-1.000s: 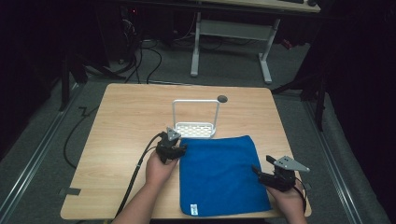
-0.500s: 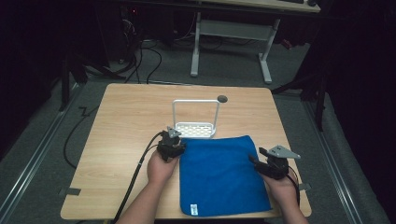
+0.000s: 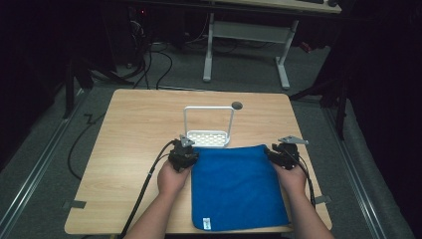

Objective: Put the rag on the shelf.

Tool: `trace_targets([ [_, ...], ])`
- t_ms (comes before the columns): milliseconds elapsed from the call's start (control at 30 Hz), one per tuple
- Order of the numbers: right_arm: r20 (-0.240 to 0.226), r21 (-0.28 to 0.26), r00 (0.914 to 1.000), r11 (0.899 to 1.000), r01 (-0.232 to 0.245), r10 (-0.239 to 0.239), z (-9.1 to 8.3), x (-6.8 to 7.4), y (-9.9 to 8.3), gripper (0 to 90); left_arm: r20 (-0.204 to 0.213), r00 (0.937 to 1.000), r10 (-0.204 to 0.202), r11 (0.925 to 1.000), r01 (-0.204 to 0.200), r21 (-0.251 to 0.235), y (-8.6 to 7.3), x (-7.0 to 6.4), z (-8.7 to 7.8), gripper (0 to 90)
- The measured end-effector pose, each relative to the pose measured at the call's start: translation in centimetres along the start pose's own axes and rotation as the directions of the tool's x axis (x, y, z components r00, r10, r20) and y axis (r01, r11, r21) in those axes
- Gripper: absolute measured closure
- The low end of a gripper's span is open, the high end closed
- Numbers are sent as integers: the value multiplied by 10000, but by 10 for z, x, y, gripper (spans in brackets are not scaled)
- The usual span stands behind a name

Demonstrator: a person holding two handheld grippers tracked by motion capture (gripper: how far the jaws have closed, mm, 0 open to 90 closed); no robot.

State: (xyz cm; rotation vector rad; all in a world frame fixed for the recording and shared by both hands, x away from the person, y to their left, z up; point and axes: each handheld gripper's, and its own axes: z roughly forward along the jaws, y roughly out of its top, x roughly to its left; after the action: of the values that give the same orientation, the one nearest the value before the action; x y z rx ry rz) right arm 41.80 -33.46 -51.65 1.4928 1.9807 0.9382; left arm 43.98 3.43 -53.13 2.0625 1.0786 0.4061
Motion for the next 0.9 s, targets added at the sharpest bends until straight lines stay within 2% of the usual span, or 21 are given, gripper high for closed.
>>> trace_targets([
  [167,114,356,9999,9994,23,-27,9,0,-1,577,-104,9997,235,9997,-235,2,0,-3,0,713],
  [233,114,501,9997,9985,-205,200,13,-3,-2,600,-71,9997,235,9997,-235,-5,0,-3,0,736],
  [333,111,515,9996,9983,-271,266,14,-4,-2,612,-65,9997,239,9997,-239,-5,0,-3,0,744],
  [400,26,475,9994,9983,-343,342,14,-6,-2,656,-15,9996,278,9996,-278,5,0,-3,0,766],
  [533,-76,458,9998,9988,-159,163,15,-4,-2,723,93,9994,348,9994,-348,25,0,-3,0,803],
  [600,-115,465,9998,9988,143,-138,15,-2,-3,768,170,9993,334,9994,-335,23,0,-3,0,818],
  [700,-235,442,9995,9988,215,-205,16,-1,-3,865,317,9987,398,9992,-399,29,0,-3,0,867],
  [833,-187,478,9994,9984,292,-283,16,3,-2,882,471,9981,390,9992,-394,71,0,-2,-1,881],
  [900,-232,427,9993,9986,315,-306,13,4,-2,883,856,9961,214,9998,-210,-60,-1,1,-3,881],
])
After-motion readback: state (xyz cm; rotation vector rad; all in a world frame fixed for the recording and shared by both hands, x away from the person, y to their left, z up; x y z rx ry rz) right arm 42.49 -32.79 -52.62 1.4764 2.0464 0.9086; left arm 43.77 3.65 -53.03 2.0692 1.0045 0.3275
